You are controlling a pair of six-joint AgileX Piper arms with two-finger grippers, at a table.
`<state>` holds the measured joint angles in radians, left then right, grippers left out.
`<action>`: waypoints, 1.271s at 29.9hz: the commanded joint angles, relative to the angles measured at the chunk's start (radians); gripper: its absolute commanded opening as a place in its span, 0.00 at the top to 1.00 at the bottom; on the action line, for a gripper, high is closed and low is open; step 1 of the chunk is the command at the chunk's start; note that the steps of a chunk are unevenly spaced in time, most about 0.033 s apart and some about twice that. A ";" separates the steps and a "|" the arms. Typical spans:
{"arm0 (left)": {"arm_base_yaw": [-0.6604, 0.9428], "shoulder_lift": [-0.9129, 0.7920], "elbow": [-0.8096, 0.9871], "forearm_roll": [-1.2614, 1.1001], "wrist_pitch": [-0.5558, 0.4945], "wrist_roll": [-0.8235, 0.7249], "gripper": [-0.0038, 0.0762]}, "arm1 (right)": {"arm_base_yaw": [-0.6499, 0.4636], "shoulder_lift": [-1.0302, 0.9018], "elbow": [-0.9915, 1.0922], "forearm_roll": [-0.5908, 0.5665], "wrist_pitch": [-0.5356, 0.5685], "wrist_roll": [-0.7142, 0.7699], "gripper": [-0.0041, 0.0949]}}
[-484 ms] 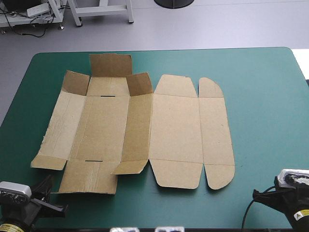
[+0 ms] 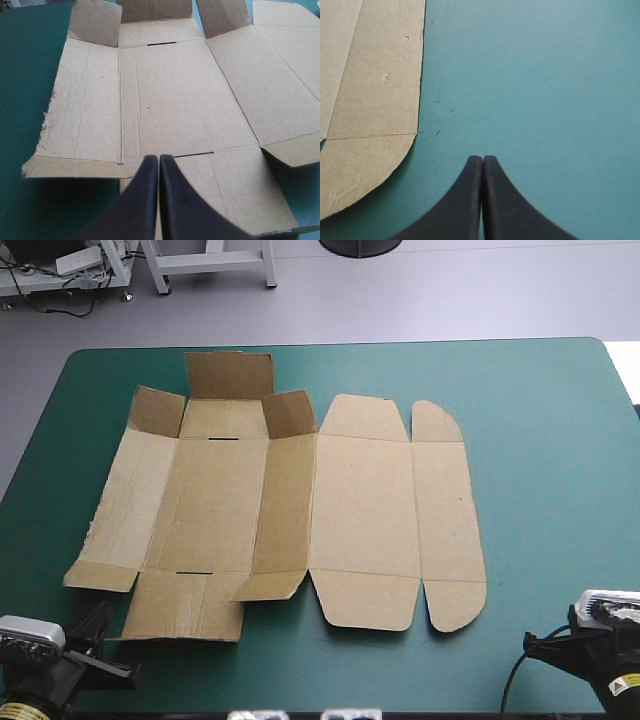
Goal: Fold the box
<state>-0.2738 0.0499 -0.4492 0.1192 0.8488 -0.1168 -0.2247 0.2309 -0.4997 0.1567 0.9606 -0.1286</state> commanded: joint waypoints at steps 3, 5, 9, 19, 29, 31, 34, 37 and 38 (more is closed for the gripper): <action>0.002 0.017 -0.024 -0.008 -0.074 -0.005 0.96 | 0.002 0.013 -0.025 0.009 -0.057 -0.005 0.98; 0.002 0.017 -0.024 -0.012 -0.074 -0.030 0.96 | 0.002 0.013 -0.025 0.009 -0.057 -0.005 0.98; 0.002 0.019 -0.025 -0.025 -0.074 -0.050 0.96 | 0.002 0.019 -0.025 0.007 -0.057 -0.005 0.98; 0.002 0.079 -0.110 -0.034 -0.124 -0.074 0.96 | 0.002 0.026 -0.028 0.005 -0.084 -0.005 0.98; 0.002 0.511 -0.419 0.062 -0.119 -0.066 0.96 | 0.002 0.294 -0.187 0.048 -0.090 -0.021 0.98; 0.002 0.597 -0.477 0.098 -0.119 -0.066 0.96 | 0.002 0.348 -0.235 0.078 -0.102 -0.043 0.98; 0.002 0.699 -0.553 0.154 -0.121 -0.066 0.96 | 0.002 0.424 -0.302 0.122 -0.109 -0.080 0.98; 0.002 0.782 -0.624 0.211 -0.121 -0.066 0.96 | 0.002 0.476 -0.350 0.165 -0.128 -0.107 0.98; 0.002 0.808 -0.645 0.222 -0.121 -0.066 0.96 | 0.002 0.489 -0.362 0.174 -0.140 -0.107 0.98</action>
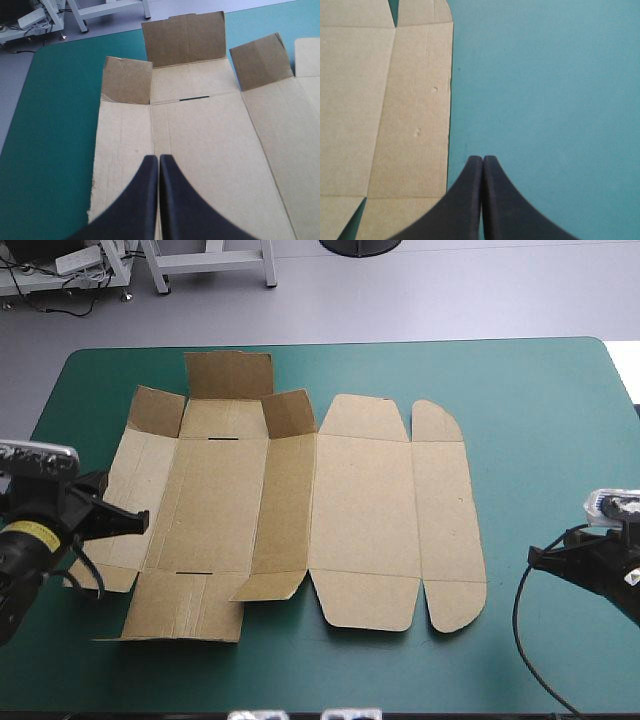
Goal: Fold the box
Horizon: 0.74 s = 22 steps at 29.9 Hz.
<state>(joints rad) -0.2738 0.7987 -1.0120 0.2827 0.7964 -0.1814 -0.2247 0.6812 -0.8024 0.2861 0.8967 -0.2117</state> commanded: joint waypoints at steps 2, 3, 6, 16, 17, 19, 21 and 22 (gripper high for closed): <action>0.002 0.108 -0.112 0.091 -0.067 -0.002 0.96 | 0.002 0.059 -0.067 0.059 -0.084 -0.035 0.98; 0.002 0.128 -0.126 0.111 -0.067 -0.002 0.96 | 0.002 0.069 -0.067 0.064 -0.084 -0.040 0.98; 0.002 0.185 -0.160 0.176 -0.052 -0.004 0.96 | 0.002 0.089 -0.067 0.064 -0.079 -0.060 0.98; 0.199 0.314 -0.241 0.158 -0.030 0.038 0.96 | 0.002 0.098 -0.067 0.058 -0.079 -0.072 0.98; 0.241 0.319 -0.241 0.123 -0.034 0.066 0.96 | 0.002 0.098 -0.067 0.058 -0.079 -0.074 0.98; 0.334 0.333 -0.241 0.030 -0.047 0.145 0.96 | 0.002 0.098 -0.067 0.058 -0.079 -0.079 0.98; 0.434 0.352 -0.241 -0.081 -0.057 0.234 0.96 | 0.002 0.098 -0.067 0.058 -0.079 -0.081 0.98; 0.474 0.365 -0.241 -0.131 -0.059 0.280 0.96 | 0.002 0.098 -0.067 0.058 -0.079 -0.081 0.98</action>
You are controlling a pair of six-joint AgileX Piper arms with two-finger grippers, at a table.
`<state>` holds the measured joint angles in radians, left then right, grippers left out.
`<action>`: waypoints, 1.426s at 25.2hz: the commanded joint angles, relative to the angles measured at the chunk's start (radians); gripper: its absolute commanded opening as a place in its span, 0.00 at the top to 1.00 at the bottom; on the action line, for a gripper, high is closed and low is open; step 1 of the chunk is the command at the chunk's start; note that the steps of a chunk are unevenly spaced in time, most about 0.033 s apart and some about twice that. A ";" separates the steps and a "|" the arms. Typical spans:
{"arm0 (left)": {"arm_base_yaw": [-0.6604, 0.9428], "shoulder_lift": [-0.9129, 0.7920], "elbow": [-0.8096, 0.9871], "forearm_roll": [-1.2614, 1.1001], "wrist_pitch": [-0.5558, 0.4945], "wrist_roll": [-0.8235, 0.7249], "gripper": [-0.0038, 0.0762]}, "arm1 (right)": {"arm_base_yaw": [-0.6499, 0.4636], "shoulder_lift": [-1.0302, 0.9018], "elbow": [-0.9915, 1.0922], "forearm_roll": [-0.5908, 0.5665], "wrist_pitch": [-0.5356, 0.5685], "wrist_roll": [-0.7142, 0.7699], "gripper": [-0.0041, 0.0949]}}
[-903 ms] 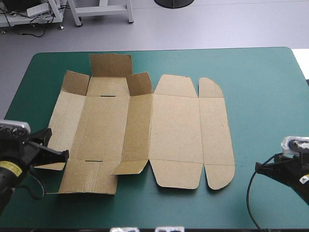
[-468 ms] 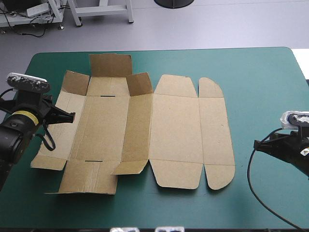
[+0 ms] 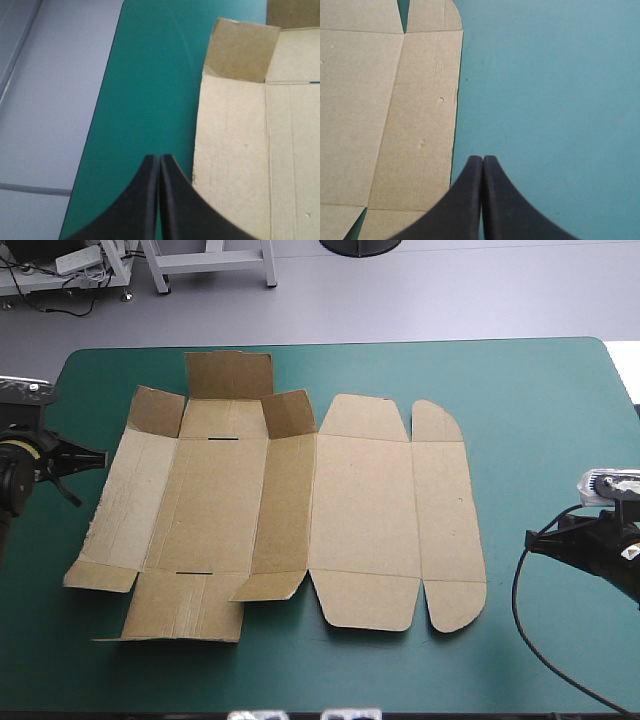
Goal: Fold the box
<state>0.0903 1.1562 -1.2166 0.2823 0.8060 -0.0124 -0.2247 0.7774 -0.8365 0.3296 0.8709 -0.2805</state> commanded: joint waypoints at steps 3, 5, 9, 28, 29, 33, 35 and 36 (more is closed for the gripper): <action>0.252 0.054 -0.037 -0.334 -0.068 0.227 0.96 | 0.002 0.001 -0.033 0.014 -0.053 -0.012 0.98; 0.323 0.091 -0.037 -0.460 -0.060 0.290 0.96 | 0.002 0.001 -0.033 0.014 -0.053 -0.015 0.98; 0.438 0.176 -0.037 -0.708 0.041 0.439 0.95 | 0.002 0.007 -0.033 0.014 -0.052 -0.033 0.98; 0.517 0.345 -0.037 -0.861 0.299 0.595 0.94 | 0.002 0.030 -0.033 0.014 -0.041 -0.049 0.98; 0.517 0.349 -0.037 -0.861 0.318 0.607 0.89 | 0.002 0.030 -0.033 0.014 -0.037 -0.056 0.98; 0.515 0.364 -0.037 -0.834 0.359 0.611 0.54 | 0.002 0.030 -0.033 0.014 -0.036 -0.062 0.98; 0.515 0.373 -0.037 -0.817 0.360 0.611 0.47 | 0.002 0.030 -0.033 0.012 -0.036 -0.062 0.98; 0.515 0.380 -0.037 -0.817 0.360 0.611 0.47 | 0.002 0.030 -0.033 0.012 -0.036 -0.062 0.98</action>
<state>0.6052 1.5614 -1.2242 -0.5039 1.1621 0.5977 -0.2247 0.8085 -0.8365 0.3268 0.8780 -0.3316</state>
